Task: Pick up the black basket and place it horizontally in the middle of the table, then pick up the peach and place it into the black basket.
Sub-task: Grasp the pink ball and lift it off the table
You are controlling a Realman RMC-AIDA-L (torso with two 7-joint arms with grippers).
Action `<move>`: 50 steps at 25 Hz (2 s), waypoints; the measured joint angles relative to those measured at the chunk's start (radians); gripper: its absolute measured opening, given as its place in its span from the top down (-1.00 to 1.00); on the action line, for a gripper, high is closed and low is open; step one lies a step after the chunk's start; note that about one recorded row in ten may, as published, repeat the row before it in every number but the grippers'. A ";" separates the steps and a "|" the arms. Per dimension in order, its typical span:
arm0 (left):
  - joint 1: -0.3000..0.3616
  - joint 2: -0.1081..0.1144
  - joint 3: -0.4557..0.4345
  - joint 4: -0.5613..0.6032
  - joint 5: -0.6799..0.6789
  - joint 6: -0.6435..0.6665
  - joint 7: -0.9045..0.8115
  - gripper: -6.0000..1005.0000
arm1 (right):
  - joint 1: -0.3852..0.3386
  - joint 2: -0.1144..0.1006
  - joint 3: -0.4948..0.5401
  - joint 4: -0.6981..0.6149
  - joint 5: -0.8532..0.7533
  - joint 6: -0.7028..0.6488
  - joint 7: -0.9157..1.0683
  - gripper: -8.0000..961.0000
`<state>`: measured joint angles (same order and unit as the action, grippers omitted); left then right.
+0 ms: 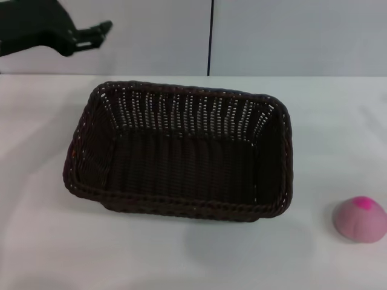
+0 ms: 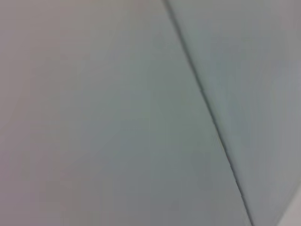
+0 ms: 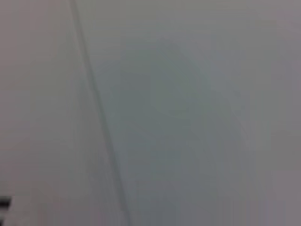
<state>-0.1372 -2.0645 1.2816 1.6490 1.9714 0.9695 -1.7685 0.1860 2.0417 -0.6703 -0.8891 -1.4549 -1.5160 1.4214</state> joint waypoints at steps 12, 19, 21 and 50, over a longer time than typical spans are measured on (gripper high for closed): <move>0.161 -0.004 0.031 -0.343 -0.722 0.024 0.505 -0.55 | 0.264 -0.069 0.054 -0.470 -0.913 -0.501 0.704 0.04; 0.157 -0.001 0.019 -0.519 -0.914 0.163 0.652 -0.55 | 0.349 -0.061 -0.045 -0.480 -1.159 -0.625 0.754 0.05; 0.155 0.000 0.012 -0.542 -0.929 0.184 0.660 -0.54 | 0.355 -0.053 -0.079 -0.458 -1.171 -0.623 0.762 0.05; 0.195 -0.002 -0.101 -0.675 -0.991 0.368 0.705 -0.53 | 0.372 0.001 -0.104 -0.309 -1.179 -0.371 0.807 0.47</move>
<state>0.0576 -2.0669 1.1804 0.9740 0.9802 1.3380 -1.0631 0.5577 2.0429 -0.7743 -1.1980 -2.6340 -1.8866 2.2282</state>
